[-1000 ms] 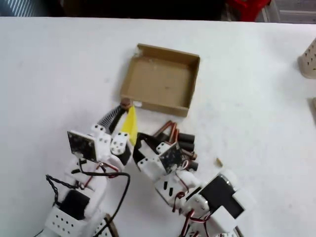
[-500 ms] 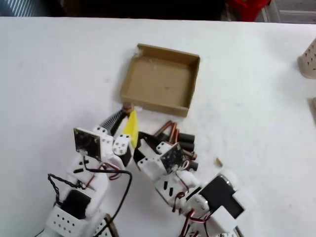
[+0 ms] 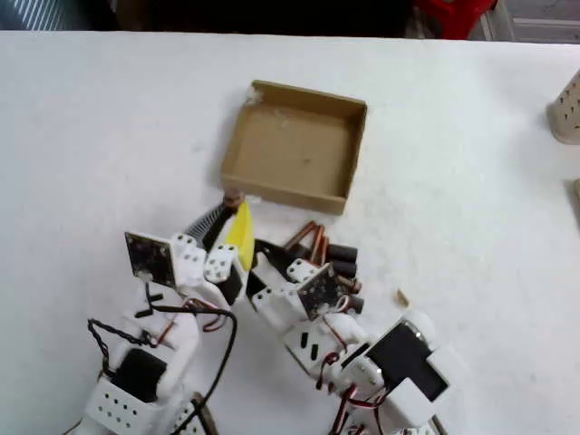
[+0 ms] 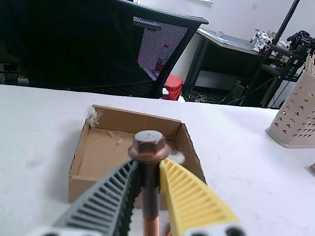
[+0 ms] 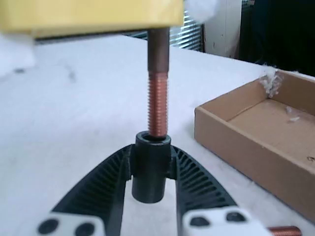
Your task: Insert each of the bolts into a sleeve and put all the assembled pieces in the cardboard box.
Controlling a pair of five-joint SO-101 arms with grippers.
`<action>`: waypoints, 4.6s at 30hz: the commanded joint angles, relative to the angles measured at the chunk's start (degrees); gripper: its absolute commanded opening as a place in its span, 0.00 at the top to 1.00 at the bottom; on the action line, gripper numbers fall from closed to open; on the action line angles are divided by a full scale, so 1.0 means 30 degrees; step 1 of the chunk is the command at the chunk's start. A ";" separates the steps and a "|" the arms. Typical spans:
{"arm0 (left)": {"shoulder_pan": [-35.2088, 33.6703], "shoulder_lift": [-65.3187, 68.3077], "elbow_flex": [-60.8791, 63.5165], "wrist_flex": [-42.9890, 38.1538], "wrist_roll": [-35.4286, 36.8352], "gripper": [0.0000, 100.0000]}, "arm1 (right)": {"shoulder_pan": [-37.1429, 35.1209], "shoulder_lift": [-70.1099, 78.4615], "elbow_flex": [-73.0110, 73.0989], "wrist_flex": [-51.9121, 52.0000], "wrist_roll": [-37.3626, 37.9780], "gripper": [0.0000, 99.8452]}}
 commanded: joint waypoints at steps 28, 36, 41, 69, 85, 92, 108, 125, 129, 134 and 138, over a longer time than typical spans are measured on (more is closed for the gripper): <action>0.0718 -0.0366 -0.0059 0.3985 -0.1641 0.98 | 0.0337 -0.0220 0.0117 -0.0864 -0.0205 0.98; 0.0747 -0.0366 -0.0059 0.3985 -0.1641 0.98 | 0.0337 -0.0220 0.0117 -0.0864 -0.0205 0.98; 0.0718 -0.0366 -0.0059 0.4044 -0.1670 0.95 | 0.0366 -0.0220 0.0117 -0.0864 -0.0205 0.98; -0.2388 -0.0366 -0.0821 0.8938 -0.3106 0.76 | 0.0689 -0.0220 0.0117 -0.0864 -0.0205 0.98; -0.1597 -0.0366 -0.4249 0.8762 -0.0381 0.76 | 0.0689 -0.0103 0.0117 -0.0864 -0.0205 0.98; -0.1626 -0.0366 -0.6886 0.8996 -0.0381 0.76 | 0.0718 -0.0103 0.0117 -0.0864 -0.0205 0.98; -0.4791 -0.0366 -0.5773 1.0813 -0.0557 0.93 | 0.1802 -0.0220 0.0117 -0.0747 -0.0088 0.98; -0.7897 -0.0308 -0.0059 1.0256 -0.1729 0.93 | 0.5289 -0.3150 0.0000 -0.0747 -0.0088 0.98; -0.7370 -0.0278 -0.0059 1.1985 -0.4132 0.93 | 0.6315 -0.5465 -0.0088 0.0337 -0.0088 0.98; -0.7370 -0.0278 -0.0059 1.3626 -0.6271 0.93 | 0.7018 -0.9216 -0.0674 0.6549 -0.0088 0.98; -0.7370 -0.0278 -0.0059 1.3978 -0.7267 0.93 | 0.7751 -1.2996 -0.2256 1.3260 -0.0088 0.98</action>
